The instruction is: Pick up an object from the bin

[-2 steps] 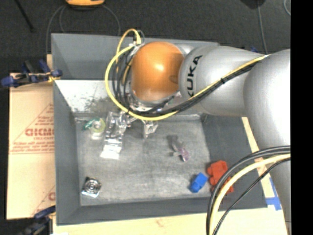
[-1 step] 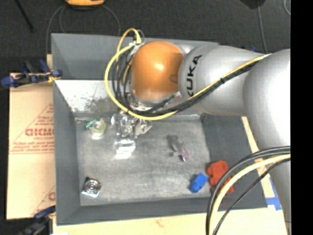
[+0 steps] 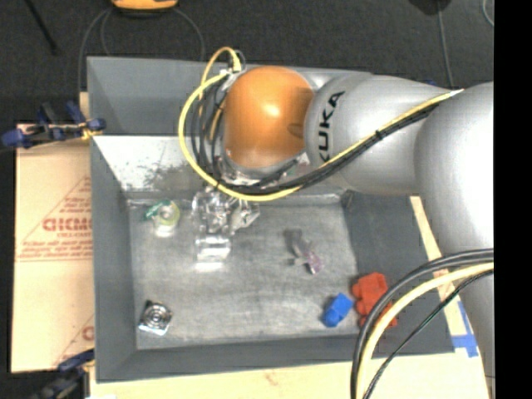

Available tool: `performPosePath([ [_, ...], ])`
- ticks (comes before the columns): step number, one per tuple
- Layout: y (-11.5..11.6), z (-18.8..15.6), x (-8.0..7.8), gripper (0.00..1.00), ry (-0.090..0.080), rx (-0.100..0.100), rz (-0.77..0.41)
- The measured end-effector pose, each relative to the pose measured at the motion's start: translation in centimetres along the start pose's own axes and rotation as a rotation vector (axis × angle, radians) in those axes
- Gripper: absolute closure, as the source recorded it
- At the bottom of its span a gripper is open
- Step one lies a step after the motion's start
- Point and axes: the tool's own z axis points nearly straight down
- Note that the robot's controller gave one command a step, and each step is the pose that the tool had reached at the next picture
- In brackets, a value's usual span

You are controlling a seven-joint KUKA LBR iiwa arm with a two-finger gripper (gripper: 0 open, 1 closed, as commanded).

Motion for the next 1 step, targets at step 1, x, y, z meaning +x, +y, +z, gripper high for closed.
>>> performPosePath([
  [1,-0.2,-8.36,0.04,1.0,0.005,0.004,0.006],
])
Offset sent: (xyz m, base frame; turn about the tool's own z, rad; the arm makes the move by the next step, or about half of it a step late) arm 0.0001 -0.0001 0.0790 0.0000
